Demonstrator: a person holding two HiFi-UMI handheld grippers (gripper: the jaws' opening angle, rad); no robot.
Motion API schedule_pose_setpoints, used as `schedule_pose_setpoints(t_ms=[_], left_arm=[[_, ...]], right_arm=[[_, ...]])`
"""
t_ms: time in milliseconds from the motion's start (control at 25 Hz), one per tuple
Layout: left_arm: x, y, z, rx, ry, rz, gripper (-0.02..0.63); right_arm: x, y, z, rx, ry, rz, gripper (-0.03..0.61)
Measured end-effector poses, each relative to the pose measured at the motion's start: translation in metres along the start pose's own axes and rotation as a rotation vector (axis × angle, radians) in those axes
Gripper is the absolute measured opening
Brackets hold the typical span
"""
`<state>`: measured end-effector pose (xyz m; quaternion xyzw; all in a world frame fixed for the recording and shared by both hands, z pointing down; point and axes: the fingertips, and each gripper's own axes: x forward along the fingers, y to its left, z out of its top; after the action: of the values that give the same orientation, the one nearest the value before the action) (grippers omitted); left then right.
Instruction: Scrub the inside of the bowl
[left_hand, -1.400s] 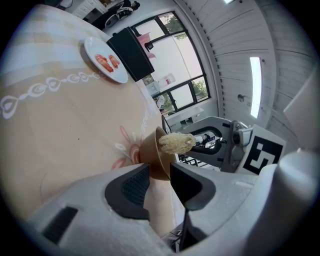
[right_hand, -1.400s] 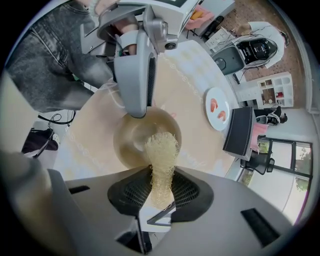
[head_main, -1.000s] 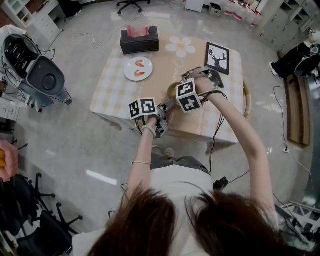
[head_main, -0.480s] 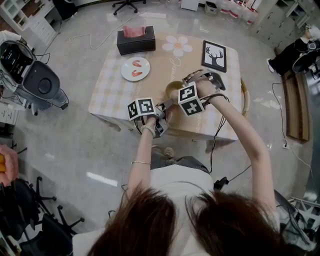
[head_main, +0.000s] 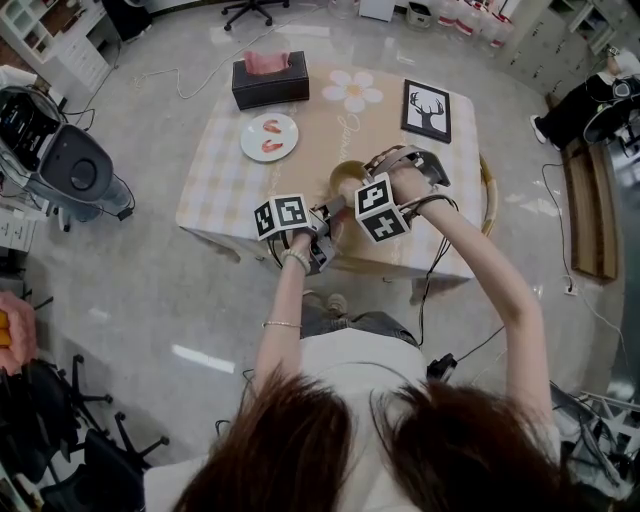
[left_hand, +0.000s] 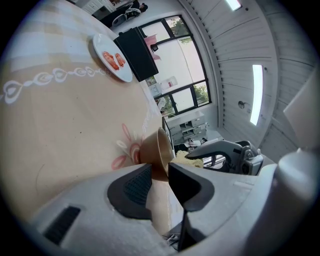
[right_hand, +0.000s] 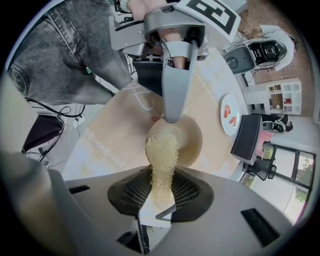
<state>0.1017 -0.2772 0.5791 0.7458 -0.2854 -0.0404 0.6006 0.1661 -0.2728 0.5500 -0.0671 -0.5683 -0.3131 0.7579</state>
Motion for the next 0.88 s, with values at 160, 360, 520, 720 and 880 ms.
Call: schedule_pose_setpoints(t_ms=[160,360,520,720,880], left_arm=[[-0.001,-0.001,0.000,-0.001,-0.004,-0.004,0.109],[-0.002,-0.003,0.001,-0.005,-0.010,-0.008,0.107],[-0.003,-0.004,0.001,-0.016,-0.018,-0.015,0.103],[-0.004,-0.005,0.002,-0.018,-0.024,-0.021,0.101],[-0.005,-0.006,0.002,-0.023,-0.029,-0.027,0.100]], right_arm=[[-0.002,0.003,0.005,-0.017,-0.002,0.002,0.095],[-0.004,0.002,0.010,-0.026,-0.007,0.002,0.095],[-0.004,-0.002,0.013,-0.029,-0.014,-0.003,0.095],[-0.002,-0.009,0.018,-0.031,-0.024,-0.007,0.095],[0.001,-0.014,0.021,-0.034,-0.031,-0.011,0.095]])
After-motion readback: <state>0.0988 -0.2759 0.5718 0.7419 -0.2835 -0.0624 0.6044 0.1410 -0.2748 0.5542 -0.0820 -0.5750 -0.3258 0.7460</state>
